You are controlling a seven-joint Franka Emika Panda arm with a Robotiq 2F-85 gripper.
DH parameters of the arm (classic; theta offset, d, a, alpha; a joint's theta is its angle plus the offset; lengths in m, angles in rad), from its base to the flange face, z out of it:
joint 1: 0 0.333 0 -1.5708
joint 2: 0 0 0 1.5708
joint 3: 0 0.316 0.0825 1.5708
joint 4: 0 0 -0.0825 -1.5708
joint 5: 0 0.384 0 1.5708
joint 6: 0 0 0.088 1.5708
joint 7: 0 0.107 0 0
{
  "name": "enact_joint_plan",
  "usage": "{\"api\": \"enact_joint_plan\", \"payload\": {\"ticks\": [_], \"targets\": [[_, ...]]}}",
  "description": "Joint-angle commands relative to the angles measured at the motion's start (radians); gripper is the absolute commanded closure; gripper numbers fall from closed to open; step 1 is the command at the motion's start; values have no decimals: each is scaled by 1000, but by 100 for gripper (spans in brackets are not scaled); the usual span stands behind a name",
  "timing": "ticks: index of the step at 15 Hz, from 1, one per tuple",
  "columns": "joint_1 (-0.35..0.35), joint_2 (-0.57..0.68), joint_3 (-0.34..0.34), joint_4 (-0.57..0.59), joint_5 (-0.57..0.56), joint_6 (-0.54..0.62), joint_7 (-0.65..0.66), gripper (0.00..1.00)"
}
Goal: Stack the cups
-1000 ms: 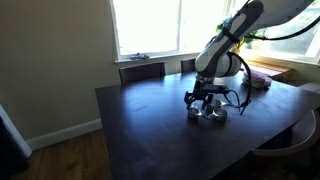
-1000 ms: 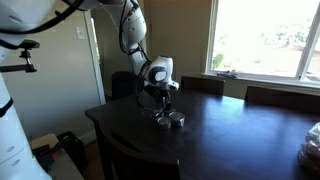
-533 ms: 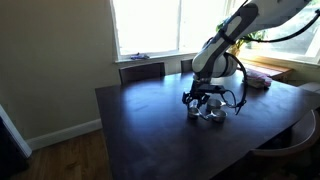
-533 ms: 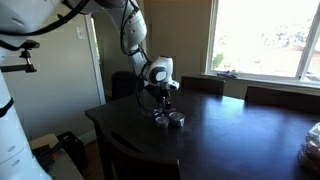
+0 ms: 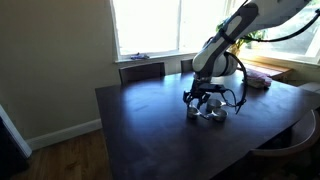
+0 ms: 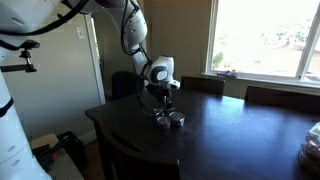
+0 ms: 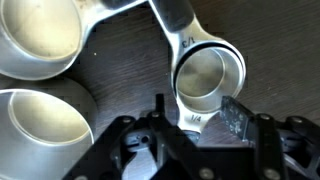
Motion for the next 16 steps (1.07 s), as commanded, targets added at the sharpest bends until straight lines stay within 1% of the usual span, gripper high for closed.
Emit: {"api": "enact_joint_plan", "payload": {"ticks": [1, 2, 3, 4, 5, 7, 8, 10, 11, 12, 14, 16], "targets": [[5, -25, -6, -46, 3, 5, 7, 18], [2, -31, -2, -60, 4, 14, -1, 23], [0, -36, 1, -70, 5, 19, -6, 25], [-3, -44, 6, -80, 8, 24, -12, 37], [-6, -50, 10, -89, 9, 29, -19, 43], [-10, -60, 19, -103, 12, 42, -33, 62], [-13, -65, 25, -109, 15, 51, -40, 70], [-17, -71, 30, -120, 16, 66, -50, 83], [-20, -77, 33, -131, 17, 71, -55, 70], [-24, -82, 36, -141, 18, 73, -62, 68], [-32, -94, 46, -163, 22, 81, -76, 42], [-41, -99, 57, -182, 24, 92, -96, 31]]}}
